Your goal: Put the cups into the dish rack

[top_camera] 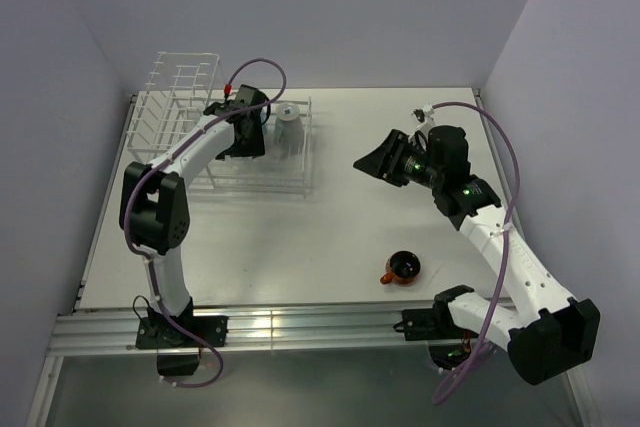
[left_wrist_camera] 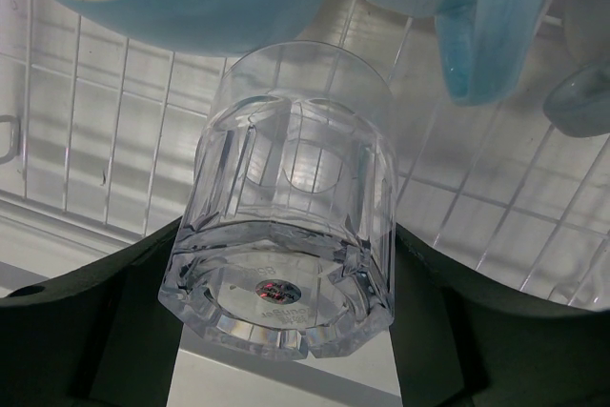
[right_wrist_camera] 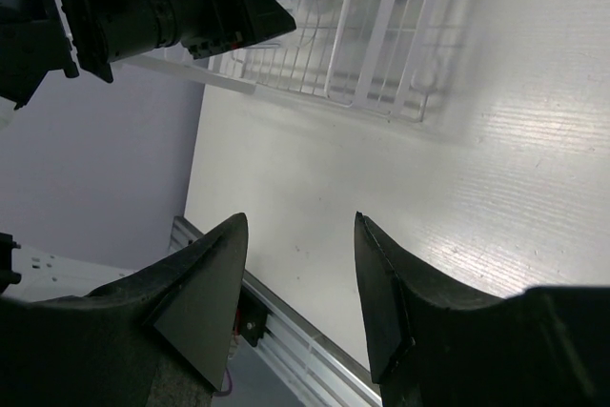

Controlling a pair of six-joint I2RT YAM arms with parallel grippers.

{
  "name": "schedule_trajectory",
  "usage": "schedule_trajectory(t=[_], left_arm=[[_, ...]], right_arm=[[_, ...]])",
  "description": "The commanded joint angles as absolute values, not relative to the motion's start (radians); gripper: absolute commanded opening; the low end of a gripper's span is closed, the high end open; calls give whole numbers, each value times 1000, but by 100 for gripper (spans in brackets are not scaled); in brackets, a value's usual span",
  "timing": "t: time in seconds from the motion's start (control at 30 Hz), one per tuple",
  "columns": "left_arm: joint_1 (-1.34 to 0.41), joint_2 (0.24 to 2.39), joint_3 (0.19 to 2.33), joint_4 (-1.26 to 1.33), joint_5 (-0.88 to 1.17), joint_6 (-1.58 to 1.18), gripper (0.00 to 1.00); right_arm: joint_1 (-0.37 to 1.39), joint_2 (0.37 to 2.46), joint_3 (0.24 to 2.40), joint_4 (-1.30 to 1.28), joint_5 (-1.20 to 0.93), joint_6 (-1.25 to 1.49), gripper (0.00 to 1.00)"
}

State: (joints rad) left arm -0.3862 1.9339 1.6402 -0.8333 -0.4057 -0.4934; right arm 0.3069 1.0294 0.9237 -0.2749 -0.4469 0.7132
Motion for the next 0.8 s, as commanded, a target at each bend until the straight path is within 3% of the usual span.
schedule_trajectory(t=[0.0,0.07,0.1,0.23,0.47,0.57,0.77], left_arm=[[-379,1914,1611,-828,-393,-509,37],[-379,1913,1606,-822,-402,-511,45],[-379,1913,1606,-822,-405,-511,53],[-379,1908,1595,-819,-417,-518,64],[-379,1898,1580,-813,-433,-525,71],[-379,1894,1580,-815,-442,-529,78],[-379,1888,1574,-810,-442,-534,80]], right_arm=[[304,1034,917,-232,-456,706,56],[304,1032,916,-232,-456,707,56],[304,1035,916,-230,-456,707,56],[304,1037,916,-229,-457,706,56],[304,1043,910,-224,-459,707,56],[305,1043,908,-222,-460,707,56],[304,1045,905,-222,-462,703,56]])
